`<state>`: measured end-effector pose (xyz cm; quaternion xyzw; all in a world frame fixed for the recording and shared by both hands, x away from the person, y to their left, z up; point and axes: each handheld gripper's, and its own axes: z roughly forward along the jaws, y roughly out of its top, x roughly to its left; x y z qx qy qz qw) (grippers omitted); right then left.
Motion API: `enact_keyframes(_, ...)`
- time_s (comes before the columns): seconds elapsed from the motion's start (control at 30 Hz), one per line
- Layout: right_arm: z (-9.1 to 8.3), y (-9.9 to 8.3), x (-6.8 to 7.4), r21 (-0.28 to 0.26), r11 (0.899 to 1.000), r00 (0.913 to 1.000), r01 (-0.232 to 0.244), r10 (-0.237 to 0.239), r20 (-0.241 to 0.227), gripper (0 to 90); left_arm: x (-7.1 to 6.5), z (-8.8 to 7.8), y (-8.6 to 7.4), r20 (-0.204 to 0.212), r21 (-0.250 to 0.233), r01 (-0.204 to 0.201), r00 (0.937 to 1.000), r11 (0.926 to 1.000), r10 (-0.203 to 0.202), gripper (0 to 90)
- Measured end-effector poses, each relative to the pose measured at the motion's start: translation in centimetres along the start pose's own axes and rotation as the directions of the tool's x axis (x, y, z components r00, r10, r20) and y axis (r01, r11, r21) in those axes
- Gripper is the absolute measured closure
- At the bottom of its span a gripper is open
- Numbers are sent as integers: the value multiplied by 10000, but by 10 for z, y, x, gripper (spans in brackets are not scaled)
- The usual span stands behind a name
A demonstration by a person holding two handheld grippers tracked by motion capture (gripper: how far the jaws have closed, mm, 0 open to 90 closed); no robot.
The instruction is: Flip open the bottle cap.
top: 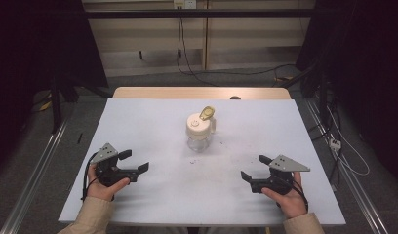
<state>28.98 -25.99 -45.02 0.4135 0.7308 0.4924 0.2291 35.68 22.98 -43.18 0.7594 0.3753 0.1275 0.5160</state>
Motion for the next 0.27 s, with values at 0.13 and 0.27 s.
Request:
enact_keyframes(0.13,-1,-2,-2,25,10000,10000,-13,12,60,82,0,0,0,-49,20,-35,10000,10000,35,88)
enact_keyframes(0.27,-1,-1,-2,32,10000,10000,-13,13,84,82,0,0,0,-42,-4,-18,10000,10000,18,88)
